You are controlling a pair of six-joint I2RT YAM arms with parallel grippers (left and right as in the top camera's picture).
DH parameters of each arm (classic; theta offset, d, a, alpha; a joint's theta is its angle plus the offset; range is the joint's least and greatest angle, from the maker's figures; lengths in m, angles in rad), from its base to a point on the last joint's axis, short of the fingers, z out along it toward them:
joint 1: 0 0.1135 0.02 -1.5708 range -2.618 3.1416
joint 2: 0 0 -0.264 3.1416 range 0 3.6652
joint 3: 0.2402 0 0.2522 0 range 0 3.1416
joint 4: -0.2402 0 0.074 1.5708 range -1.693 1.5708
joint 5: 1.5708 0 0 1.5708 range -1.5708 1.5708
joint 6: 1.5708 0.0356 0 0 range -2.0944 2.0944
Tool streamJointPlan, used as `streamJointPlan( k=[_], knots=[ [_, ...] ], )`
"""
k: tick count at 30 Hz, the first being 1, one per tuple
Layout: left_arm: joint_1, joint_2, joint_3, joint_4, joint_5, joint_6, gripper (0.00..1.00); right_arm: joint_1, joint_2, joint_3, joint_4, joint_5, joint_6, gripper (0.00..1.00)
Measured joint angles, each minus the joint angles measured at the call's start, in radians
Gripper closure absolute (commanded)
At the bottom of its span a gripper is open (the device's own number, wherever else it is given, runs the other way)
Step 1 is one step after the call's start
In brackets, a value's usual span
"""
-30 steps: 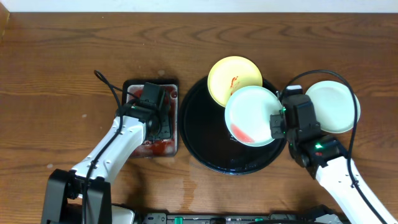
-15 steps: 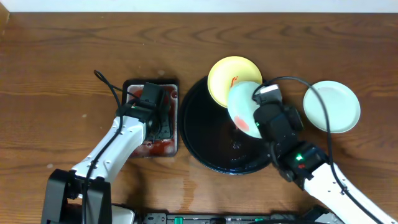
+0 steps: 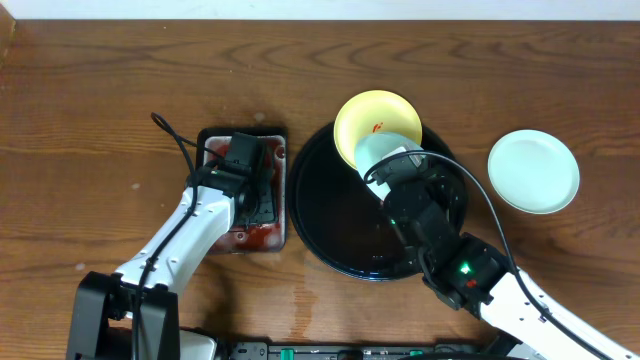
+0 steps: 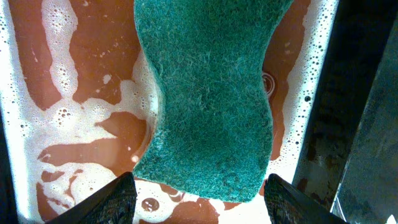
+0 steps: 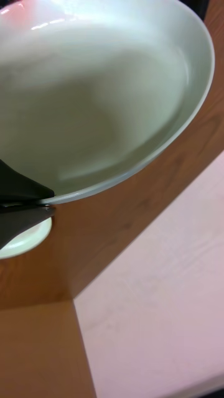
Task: Clean dirty plates on tray and stack at the side
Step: 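Lift the pale green plate with the right gripper off the tray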
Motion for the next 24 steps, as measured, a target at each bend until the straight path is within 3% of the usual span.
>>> streamJointPlan(
  k=[24],
  knots=[
    [0.000,0.000,0.000,0.000,0.000,0.000,0.33,0.013,0.000,0.003,0.214,0.129,-0.305,0.99]
  ],
)
